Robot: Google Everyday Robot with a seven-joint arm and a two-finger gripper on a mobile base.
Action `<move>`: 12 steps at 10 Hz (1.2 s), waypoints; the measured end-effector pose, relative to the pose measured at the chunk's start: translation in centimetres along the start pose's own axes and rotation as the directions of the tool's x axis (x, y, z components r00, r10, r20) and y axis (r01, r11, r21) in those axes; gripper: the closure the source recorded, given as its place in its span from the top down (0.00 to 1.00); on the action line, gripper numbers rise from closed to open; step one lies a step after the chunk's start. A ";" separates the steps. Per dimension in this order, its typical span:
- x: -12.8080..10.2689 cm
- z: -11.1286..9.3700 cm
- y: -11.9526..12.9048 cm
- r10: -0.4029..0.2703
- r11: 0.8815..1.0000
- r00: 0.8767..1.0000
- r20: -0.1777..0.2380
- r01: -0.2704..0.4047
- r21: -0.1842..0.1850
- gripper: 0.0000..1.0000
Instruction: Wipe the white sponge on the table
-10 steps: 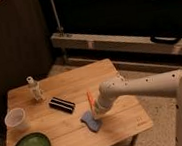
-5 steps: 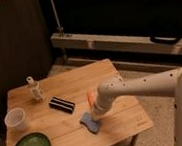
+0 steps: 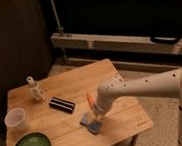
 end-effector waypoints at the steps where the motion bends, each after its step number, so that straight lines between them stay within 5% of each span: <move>1: 0.1 0.1 -0.1 -0.009 1.000 1.000 0.005 0.009 -0.005 0.78; 6: -0.2 -0.2 1.7 -0.155 0.987 0.987 0.038 0.157 -0.039 0.78; 12: -0.1 2.2 4.1 -0.229 0.973 0.973 -0.036 0.229 -0.024 0.75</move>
